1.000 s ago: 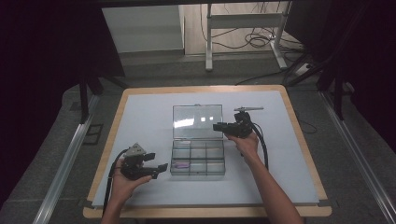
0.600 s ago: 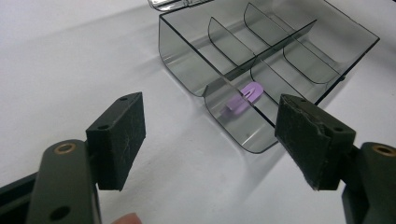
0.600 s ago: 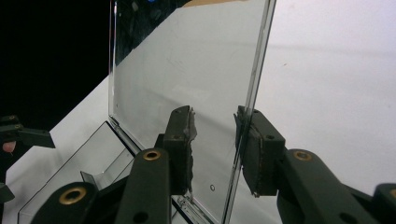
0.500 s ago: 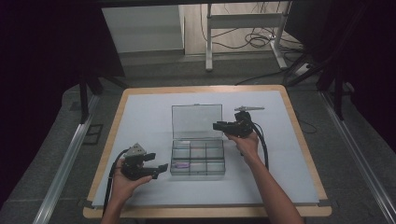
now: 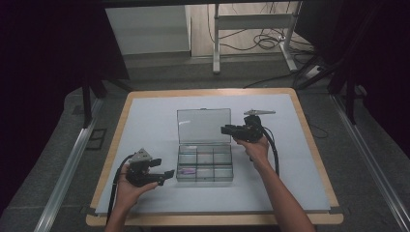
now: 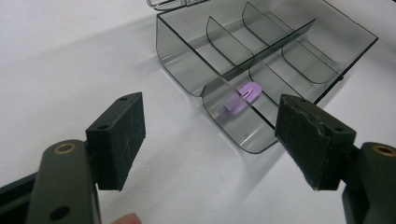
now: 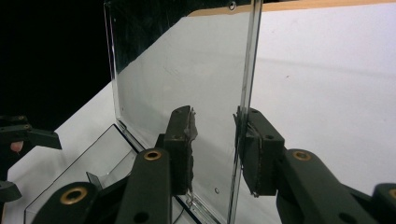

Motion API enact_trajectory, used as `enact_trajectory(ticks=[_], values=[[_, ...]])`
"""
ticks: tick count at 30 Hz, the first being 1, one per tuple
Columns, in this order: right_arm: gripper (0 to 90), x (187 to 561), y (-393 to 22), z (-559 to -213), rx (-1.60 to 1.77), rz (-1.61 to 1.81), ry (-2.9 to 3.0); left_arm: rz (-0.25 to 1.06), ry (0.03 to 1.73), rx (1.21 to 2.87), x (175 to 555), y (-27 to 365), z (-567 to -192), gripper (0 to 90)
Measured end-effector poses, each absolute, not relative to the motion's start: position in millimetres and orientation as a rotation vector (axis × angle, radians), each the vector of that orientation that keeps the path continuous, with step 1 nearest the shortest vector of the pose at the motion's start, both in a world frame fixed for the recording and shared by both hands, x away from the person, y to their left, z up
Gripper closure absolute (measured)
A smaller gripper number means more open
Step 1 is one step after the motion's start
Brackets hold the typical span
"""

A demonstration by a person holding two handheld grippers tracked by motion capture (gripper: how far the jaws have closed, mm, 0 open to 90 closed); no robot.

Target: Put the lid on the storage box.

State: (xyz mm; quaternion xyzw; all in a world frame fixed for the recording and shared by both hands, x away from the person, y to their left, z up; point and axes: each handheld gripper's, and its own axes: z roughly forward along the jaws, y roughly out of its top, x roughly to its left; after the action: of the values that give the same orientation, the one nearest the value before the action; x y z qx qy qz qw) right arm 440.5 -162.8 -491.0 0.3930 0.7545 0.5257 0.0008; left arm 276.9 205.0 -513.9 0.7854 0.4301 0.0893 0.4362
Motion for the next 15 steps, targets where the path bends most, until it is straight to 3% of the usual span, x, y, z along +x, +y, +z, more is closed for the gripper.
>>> enact_trajectory(ticks=[15], values=[[65.8,434.6,-163.9,-488.5,1.212,1.666,2.354,0.225,1.070,1.956,276.7,205.3,-513.5,24.9]])
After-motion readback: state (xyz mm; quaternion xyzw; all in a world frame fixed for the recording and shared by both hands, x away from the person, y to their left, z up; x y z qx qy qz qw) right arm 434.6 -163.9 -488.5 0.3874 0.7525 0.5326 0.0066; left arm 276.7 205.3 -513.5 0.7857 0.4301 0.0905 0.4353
